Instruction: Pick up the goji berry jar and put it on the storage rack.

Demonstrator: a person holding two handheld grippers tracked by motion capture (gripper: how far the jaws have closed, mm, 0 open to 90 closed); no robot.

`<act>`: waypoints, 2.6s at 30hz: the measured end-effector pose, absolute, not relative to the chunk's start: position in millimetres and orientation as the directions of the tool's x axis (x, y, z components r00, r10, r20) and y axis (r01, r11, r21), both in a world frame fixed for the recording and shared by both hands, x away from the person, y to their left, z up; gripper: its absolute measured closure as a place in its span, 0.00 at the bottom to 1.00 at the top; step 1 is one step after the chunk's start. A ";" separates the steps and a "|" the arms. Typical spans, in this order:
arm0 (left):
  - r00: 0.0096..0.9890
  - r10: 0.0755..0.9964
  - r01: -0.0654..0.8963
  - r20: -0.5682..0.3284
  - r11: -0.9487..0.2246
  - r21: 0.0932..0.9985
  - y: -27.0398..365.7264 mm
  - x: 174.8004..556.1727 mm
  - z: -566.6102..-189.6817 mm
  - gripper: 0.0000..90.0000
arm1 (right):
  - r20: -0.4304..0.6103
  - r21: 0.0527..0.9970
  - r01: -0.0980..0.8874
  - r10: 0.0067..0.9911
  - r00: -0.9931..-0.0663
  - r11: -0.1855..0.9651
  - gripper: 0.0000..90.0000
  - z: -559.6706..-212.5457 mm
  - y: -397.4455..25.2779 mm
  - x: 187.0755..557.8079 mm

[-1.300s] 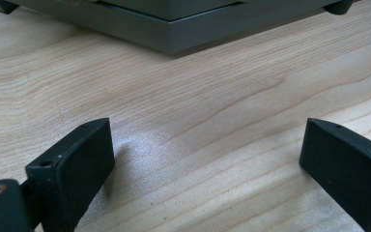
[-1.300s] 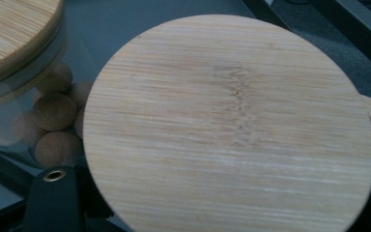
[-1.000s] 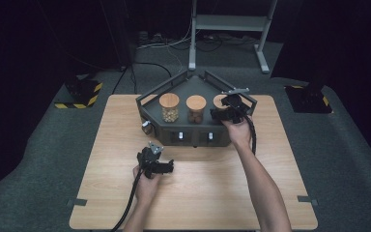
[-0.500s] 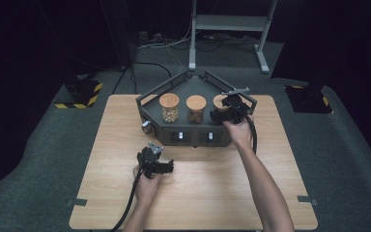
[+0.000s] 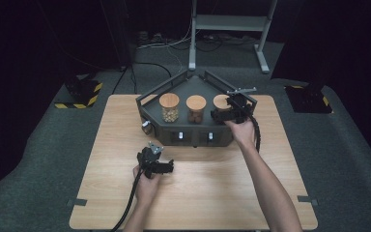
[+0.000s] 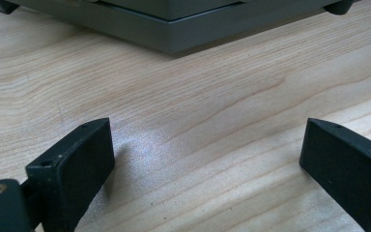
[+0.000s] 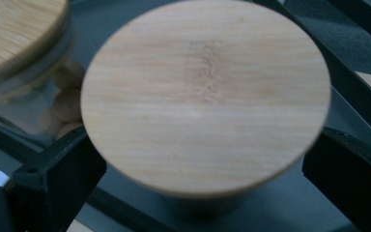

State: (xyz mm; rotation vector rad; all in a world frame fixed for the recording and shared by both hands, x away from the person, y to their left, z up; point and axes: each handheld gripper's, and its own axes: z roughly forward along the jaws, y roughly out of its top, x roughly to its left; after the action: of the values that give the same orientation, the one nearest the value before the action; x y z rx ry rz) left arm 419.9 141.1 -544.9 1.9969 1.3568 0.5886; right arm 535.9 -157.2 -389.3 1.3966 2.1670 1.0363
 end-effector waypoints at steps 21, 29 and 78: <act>0.366 0.930 0.642 0.009 -0.260 0.721 141.2 419.9 -544.8 0.06 | 0.103 0.790 0.569 0.867 -0.487 0.226 0.03 -377.7 -173.7 517.8; 0.366 0.930 0.642 0.009 -0.260 0.721 141.2 419.9 -544.8 0.06 | 0.132 0.809 0.551 0.850 -0.509 0.205 0.04 -375.3 -182.3 509.9; 0.367 0.930 0.642 0.008 -0.260 0.721 141.3 420.0 -544.8 0.06 | 0.134 0.839 0.516 0.854 -0.503 0.172 0.05 -379.7 -224.6 476.5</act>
State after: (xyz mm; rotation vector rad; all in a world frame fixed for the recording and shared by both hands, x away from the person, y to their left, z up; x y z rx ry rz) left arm 420.0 141.3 -544.8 1.9996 1.3560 0.5872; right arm 476.5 -224.6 -379.7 1.2979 2.0876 1.2609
